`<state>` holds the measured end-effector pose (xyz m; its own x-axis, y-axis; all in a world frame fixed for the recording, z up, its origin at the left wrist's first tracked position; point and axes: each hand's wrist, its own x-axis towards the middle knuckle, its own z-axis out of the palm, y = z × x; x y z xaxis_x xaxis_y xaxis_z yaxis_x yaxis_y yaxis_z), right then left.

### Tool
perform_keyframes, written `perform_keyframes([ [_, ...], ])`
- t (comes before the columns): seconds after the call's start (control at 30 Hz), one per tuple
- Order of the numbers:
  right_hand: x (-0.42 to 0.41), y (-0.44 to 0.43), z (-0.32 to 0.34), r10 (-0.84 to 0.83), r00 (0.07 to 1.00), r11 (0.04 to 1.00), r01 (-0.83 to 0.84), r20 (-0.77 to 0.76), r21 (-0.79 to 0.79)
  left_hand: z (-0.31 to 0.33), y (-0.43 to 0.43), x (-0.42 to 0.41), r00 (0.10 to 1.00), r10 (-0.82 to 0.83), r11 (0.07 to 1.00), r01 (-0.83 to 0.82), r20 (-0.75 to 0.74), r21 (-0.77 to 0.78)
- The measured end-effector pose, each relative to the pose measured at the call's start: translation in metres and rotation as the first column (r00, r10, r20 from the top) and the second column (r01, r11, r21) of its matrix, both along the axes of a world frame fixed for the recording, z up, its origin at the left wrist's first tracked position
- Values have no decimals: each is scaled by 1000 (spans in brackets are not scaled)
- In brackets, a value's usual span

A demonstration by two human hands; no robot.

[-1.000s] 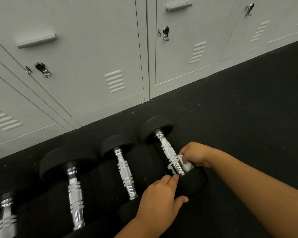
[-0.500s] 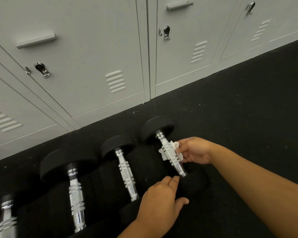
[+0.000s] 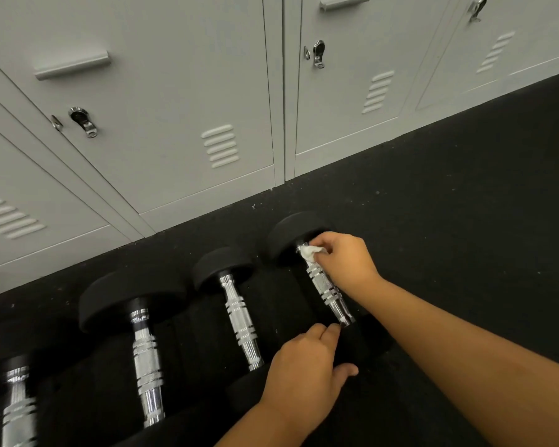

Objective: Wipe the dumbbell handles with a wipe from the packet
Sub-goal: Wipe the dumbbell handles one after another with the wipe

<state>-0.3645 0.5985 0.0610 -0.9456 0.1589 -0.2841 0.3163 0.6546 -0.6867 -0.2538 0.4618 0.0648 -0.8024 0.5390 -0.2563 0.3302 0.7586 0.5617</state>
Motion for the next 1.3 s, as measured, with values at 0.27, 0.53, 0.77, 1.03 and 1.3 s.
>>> perform_keyframes([
  [0.27,51,38,3,346,924,895,-377,161,237,0,-2,1,1000,15,1000,-15,-19,11],
  [0.53,20,10,3,382,924,889,-370,8,269,1,-1,2,1000,18,1000,-18,-14,12],
  [0.77,4,-11,-10,548,835,752,-521,57,403,-1,-2,3,1000,21,1000,-21,-8,9],
  [1.03,26,17,22,718,514,460,-856,469,235,-1,-2,3,999,34,999,-33,-13,33],
  [1.3,4,-15,9,672,657,491,-741,343,457,-1,-2,4,999,43,999,-43,-18,30],
])
